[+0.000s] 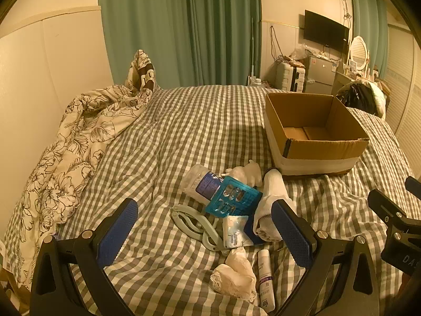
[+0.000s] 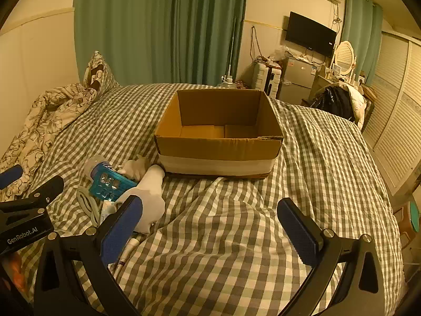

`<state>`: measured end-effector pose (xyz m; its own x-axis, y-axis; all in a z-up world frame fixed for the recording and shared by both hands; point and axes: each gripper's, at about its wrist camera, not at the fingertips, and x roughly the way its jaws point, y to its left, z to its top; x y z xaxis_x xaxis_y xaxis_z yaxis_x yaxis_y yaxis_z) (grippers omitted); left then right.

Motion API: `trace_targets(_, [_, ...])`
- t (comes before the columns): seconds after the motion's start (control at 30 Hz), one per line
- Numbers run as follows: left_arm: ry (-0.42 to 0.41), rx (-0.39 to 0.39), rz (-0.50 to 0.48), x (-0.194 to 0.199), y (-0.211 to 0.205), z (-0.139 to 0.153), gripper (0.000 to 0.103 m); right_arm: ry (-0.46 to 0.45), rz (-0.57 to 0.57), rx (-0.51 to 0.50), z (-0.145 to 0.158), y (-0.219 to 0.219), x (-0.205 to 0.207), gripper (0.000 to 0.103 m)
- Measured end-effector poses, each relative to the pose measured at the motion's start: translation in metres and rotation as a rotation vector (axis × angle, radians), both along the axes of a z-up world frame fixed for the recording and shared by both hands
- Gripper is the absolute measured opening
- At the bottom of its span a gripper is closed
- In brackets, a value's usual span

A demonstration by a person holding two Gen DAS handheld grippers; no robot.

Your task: Organize objects

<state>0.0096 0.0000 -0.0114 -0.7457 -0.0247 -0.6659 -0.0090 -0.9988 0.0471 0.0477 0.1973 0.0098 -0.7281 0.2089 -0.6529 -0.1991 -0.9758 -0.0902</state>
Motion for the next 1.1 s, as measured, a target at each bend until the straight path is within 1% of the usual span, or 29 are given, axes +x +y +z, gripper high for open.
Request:
trace_targets(0.03, [-0.002, -0.001, 0.000, 0.000, 0.000, 0.000, 0.103, 0.001, 0.000, -0.001, 0.000, 0.000, 0.001, 0.103])
trace_targets(0.07, [-0.003, 0.002, -0.039, 0.001, 0.001, 0.001, 0.103, 0.002, 0.001, -0.001, 0.001, 0.000, 0.001, 0.103])
trace_targets(0.17, [-0.004, 0.002, -0.046, 0.002, 0.001, 0.002, 0.103, 0.001, 0.004, 0.000, 0.001, -0.001, 0.002, 0.103])
trace_targets(0.7, [0.017, -0.005, -0.055, 0.009, 0.005, 0.012, 0.103, 0.010, 0.006, 0.012, 0.011, -0.002, 0.008, 0.101])
trace_targets(1.1, [0.011, 0.009, -0.047, 0.012, 0.001, 0.014, 0.103, 0.011, -0.009, 0.015, 0.014, -0.003, 0.010, 0.101])
